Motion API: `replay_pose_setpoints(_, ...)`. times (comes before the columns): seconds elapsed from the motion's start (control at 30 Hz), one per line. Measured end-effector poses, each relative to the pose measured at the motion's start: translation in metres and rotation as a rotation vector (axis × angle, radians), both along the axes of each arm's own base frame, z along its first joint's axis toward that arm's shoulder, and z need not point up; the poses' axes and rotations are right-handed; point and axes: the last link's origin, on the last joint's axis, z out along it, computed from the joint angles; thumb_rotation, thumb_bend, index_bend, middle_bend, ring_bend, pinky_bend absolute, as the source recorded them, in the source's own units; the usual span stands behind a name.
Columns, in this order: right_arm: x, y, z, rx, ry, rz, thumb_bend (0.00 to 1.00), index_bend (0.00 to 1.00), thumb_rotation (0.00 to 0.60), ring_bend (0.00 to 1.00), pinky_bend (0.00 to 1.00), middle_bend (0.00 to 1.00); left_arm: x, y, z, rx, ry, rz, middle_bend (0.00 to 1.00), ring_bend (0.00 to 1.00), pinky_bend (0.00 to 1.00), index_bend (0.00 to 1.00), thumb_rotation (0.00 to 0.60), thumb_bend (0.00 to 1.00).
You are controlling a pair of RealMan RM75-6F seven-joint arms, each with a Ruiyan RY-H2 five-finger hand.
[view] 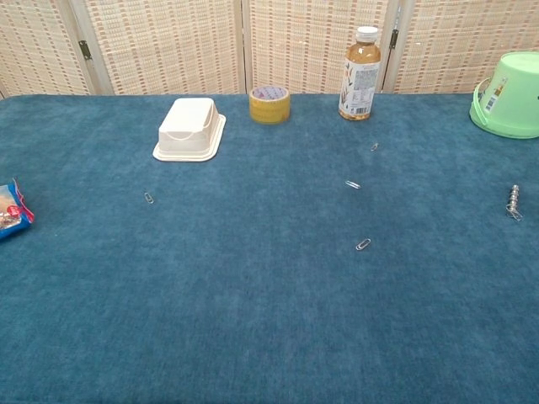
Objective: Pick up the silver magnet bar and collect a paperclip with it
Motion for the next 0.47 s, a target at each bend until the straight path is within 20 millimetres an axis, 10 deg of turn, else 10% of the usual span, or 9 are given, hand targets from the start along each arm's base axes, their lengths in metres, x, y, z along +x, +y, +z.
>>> replay_pose_setpoints(0.47,-0.026,0.087,0.022,-0.076,-0.012,0.004,0.44,0.03,0.6,0.0,0.0,0.0,-0.001,0.008,-0.007,0.019,0.072,0.041,0.2,0.18,0.25,0.02,0.6,0.48)
